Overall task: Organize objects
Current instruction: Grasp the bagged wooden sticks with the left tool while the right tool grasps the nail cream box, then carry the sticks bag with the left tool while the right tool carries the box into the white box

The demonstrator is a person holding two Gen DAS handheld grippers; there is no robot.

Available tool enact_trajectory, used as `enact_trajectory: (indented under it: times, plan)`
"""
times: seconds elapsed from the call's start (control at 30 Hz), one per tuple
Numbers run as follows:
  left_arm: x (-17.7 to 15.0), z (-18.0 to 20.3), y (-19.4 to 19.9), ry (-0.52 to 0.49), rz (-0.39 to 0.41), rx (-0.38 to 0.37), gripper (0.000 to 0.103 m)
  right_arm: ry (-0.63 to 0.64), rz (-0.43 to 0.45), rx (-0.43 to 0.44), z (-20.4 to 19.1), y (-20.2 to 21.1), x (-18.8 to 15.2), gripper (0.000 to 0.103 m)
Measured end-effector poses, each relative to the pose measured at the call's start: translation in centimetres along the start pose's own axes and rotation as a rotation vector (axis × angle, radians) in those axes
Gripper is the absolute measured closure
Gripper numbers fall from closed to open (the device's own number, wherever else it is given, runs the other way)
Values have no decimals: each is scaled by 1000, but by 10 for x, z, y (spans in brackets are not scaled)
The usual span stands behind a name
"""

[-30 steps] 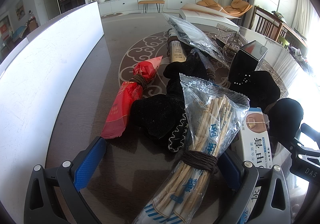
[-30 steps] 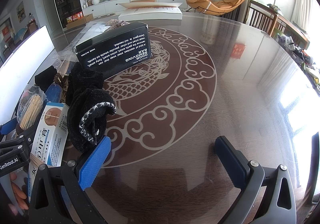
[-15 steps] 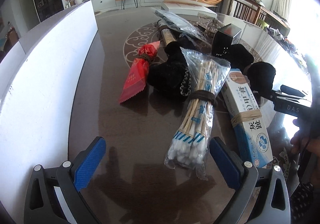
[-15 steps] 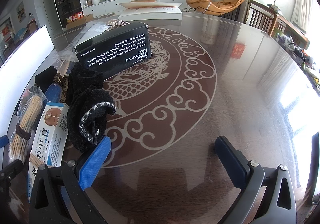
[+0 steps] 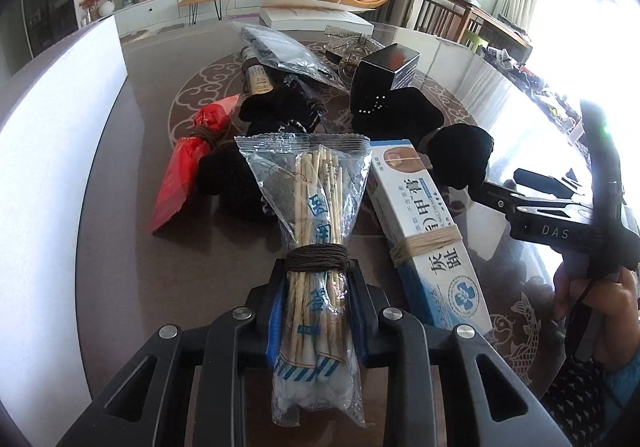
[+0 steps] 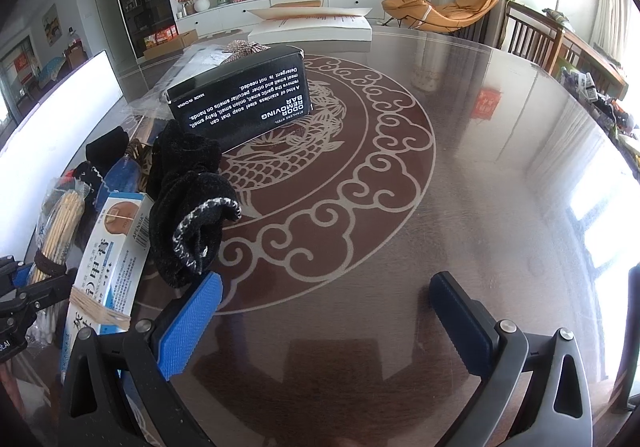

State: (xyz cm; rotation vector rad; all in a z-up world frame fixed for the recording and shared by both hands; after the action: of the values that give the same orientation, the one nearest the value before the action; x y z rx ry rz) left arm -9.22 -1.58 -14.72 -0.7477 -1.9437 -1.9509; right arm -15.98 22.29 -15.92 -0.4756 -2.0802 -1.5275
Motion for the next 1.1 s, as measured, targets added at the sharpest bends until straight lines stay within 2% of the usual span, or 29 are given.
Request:
enact_trajectory:
  times: [0.1, 0.17, 0.3, 0.33, 0.43, 0.47, 0.5, 0.53, 0.57, 0.6, 0.63, 0.67, 0.7, 0.8, 0.87, 0.93, 1.03, 1.1]
  plan:
    - [-28, -10, 13, 39, -14, -5, 76, -66, 48, 49, -8, 27, -7, 0]
    - [-40, -16, 21, 32, 0, 27, 76, -75, 48, 68, -25, 43, -17, 0]
    - [-41, -20, 18, 5, 14, 81, 74, -105, -73, 226, -82, 45, -36, 0]
    - [-40, -20, 16, -1, 16, 86, 73, -87, -99, 236, -95, 40, -34, 0]
    - [-34, -20, 11, -15, 11, 101, 62, -23, -167, 200, -117, 15, -24, 7]
    - [-32, -21, 9, -20, 10, 121, 51, -2, -196, 173, -120, 4, -21, 12]
    - [-31, -21, 6, -26, 12, 139, 46, 14, -225, 151, -122, -6, -20, 15]
    - [-30, -22, 5, -31, 21, 152, 46, 27, -251, 140, -125, -16, -19, 17]
    - [-28, -21, 4, -39, 31, 159, 48, 42, -275, 131, -127, -24, -19, 26]
    - [-27, -21, 5, -41, 46, 150, 69, 70, -281, 104, -128, -29, -19, 40]
    - [-25, -20, 6, -42, 53, 139, 75, 107, -273, 83, -130, -29, -17, 57]
    - [-25, -21, 7, -28, 49, 115, 75, 115, -268, 66, -129, -26, -16, 58]
    - [-24, -22, 10, -3, 50, 82, 75, 88, -267, 89, -127, -22, -18, 59]
    - [-21, -22, 31, 51, 83, 7, 75, -19, -233, 180, -117, 2, -22, 59]
    - [-16, -22, 53, 92, 109, -64, 75, -88, -191, 272, -117, 24, -19, 59]
    - [-8, -26, 80, 118, 146, -104, 75, -126, -152, 341, -123, 46, -12, 59]
    - [7, -50, 126, 166, 222, -122, 75, -106, -100, 416, -152, 77, 9, 59]
    - [14, -78, 150, 190, 270, -83, 75, -67, -71, 479, -185, 98, 23, 59]
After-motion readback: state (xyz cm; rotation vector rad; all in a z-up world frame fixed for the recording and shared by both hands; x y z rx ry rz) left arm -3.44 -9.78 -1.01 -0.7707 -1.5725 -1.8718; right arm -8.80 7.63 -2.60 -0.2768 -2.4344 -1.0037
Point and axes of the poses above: each gripper's, at about its wrist camera, not at the fingertips, and y roughly against the way its jaws point, z to its right, x to its top, the point moved 9 cm from there along -y, roughly the way its jaws point, and after that the axes turned 13 degrees about x, right-handed, at the moved point
